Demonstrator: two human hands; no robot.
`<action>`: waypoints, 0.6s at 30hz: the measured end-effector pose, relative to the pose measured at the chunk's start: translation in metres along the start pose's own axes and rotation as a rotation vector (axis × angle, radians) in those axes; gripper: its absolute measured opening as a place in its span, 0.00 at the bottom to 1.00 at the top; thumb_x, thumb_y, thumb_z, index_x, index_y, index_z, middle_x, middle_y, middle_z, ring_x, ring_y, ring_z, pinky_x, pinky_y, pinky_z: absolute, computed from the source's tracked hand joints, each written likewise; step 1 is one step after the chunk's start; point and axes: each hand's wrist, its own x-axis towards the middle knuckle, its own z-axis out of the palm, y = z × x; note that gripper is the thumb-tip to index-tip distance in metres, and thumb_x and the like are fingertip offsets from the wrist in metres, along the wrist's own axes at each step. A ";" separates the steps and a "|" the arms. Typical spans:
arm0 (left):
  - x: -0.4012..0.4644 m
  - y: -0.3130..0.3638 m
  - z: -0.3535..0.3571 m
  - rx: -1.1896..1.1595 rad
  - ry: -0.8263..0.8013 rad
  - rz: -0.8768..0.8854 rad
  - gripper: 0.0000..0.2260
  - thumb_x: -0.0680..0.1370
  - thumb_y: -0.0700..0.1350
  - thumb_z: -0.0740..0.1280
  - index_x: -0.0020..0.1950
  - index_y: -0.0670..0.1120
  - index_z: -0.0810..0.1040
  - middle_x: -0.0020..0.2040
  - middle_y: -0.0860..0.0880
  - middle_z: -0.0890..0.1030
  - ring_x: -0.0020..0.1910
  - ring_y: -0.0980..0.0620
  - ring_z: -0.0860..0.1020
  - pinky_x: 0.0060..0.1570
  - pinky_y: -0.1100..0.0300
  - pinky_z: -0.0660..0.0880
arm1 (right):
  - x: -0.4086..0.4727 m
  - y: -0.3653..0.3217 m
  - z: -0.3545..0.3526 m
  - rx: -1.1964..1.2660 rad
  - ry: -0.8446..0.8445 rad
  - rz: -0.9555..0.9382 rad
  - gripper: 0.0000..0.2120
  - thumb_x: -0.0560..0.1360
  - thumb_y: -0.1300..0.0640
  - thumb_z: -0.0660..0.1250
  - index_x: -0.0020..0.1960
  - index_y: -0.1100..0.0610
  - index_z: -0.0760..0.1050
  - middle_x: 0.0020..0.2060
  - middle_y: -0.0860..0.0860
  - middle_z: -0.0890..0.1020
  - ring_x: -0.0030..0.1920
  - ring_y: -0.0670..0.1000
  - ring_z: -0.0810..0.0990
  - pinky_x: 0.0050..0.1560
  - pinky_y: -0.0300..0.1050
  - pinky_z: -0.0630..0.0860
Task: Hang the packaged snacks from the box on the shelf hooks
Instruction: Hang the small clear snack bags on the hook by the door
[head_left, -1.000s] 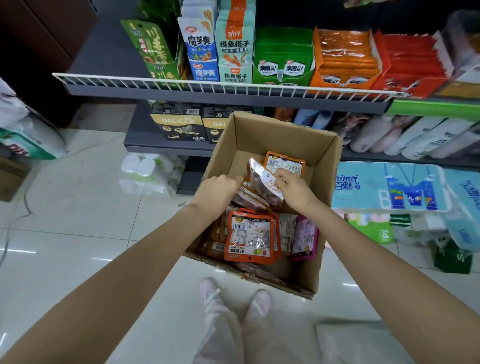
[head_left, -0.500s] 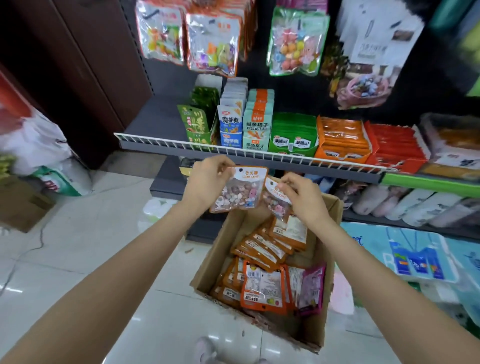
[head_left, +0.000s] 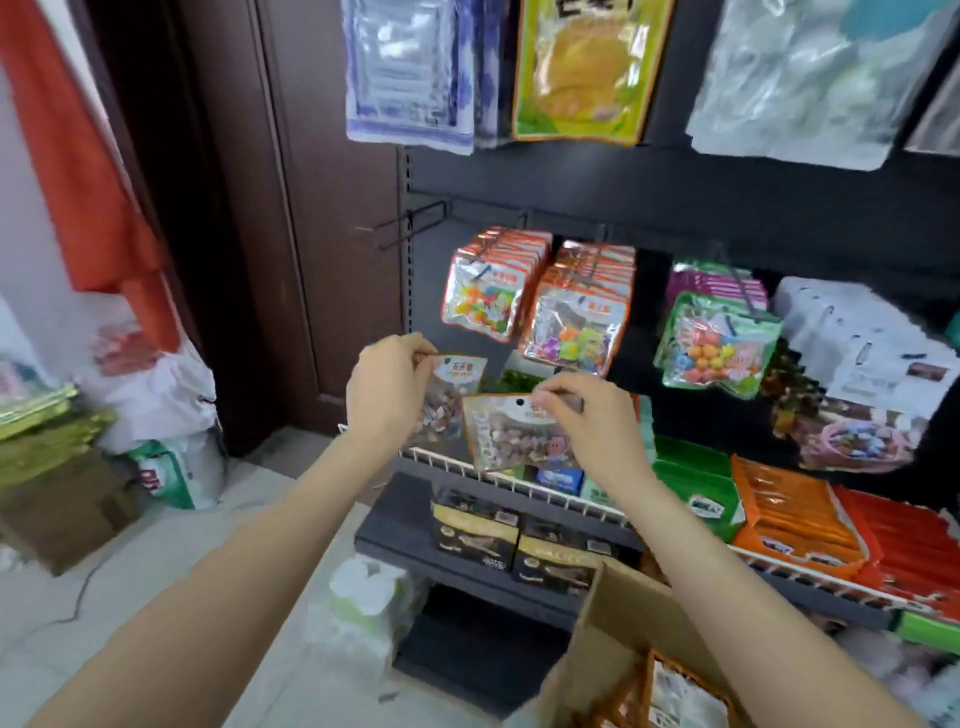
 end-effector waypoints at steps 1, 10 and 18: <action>0.017 -0.013 -0.007 -0.001 0.007 0.008 0.05 0.76 0.42 0.67 0.49 0.46 0.82 0.44 0.48 0.83 0.45 0.47 0.80 0.43 0.54 0.75 | 0.015 -0.009 0.014 0.000 0.006 -0.017 0.06 0.76 0.58 0.66 0.46 0.57 0.81 0.41 0.46 0.80 0.40 0.37 0.74 0.42 0.22 0.66; 0.154 -0.104 -0.049 0.032 -0.060 0.075 0.06 0.76 0.43 0.65 0.49 0.47 0.81 0.45 0.48 0.82 0.48 0.46 0.79 0.45 0.51 0.77 | 0.148 -0.073 0.125 0.046 0.178 -0.012 0.06 0.77 0.60 0.65 0.46 0.58 0.80 0.41 0.48 0.81 0.44 0.45 0.77 0.46 0.30 0.70; 0.222 -0.146 -0.051 0.128 -0.097 0.201 0.08 0.78 0.40 0.62 0.53 0.43 0.79 0.49 0.44 0.80 0.46 0.43 0.79 0.44 0.48 0.77 | 0.222 -0.087 0.181 0.081 0.257 0.173 0.08 0.78 0.60 0.62 0.49 0.61 0.80 0.44 0.51 0.81 0.45 0.45 0.76 0.45 0.34 0.72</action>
